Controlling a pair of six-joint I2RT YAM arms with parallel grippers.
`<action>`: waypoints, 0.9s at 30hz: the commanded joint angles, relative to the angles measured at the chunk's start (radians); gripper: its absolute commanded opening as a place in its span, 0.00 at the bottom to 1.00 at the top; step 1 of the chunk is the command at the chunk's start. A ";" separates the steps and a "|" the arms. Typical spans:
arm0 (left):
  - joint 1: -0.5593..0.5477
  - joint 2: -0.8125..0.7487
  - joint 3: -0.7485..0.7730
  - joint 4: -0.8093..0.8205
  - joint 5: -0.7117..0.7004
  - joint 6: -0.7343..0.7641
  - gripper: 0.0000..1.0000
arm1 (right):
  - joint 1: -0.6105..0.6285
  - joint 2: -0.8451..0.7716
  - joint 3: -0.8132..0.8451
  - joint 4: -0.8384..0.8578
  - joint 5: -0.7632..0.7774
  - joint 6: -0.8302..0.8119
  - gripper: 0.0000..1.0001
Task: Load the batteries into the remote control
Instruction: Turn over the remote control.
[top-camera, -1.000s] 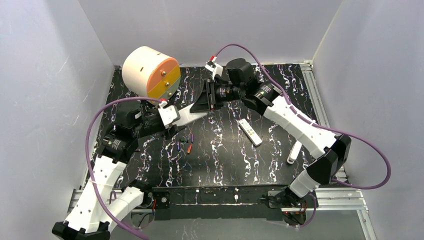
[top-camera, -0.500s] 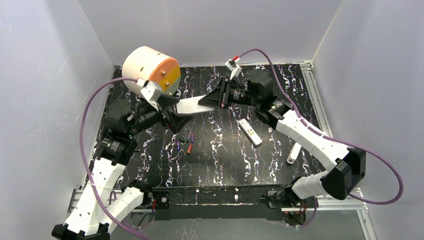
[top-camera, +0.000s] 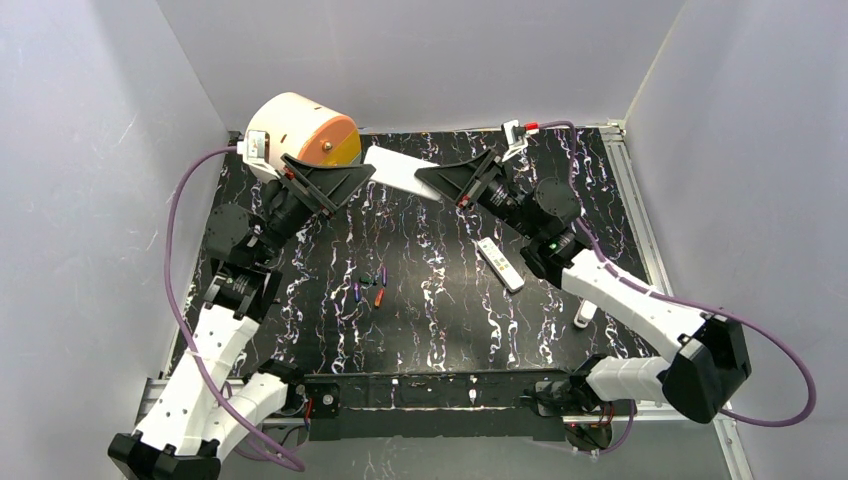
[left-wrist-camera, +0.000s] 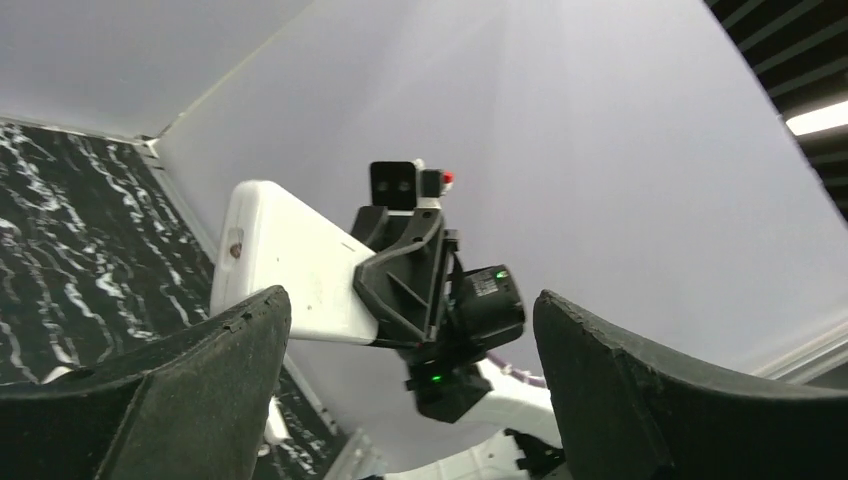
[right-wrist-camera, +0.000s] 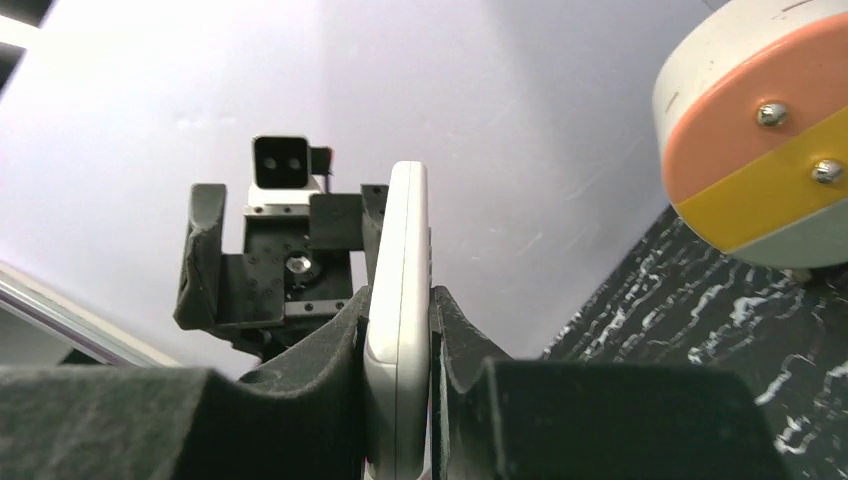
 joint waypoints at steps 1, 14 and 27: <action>-0.003 0.013 -0.054 0.062 -0.054 -0.177 0.89 | 0.006 0.014 -0.011 0.353 0.031 0.144 0.19; -0.004 -0.002 -0.088 0.077 -0.116 -0.150 0.92 | 0.006 -0.105 -0.033 0.164 0.200 0.010 0.23; -0.031 0.125 -0.103 0.373 -0.068 -0.225 0.85 | 0.064 0.057 0.003 0.270 0.117 0.162 0.24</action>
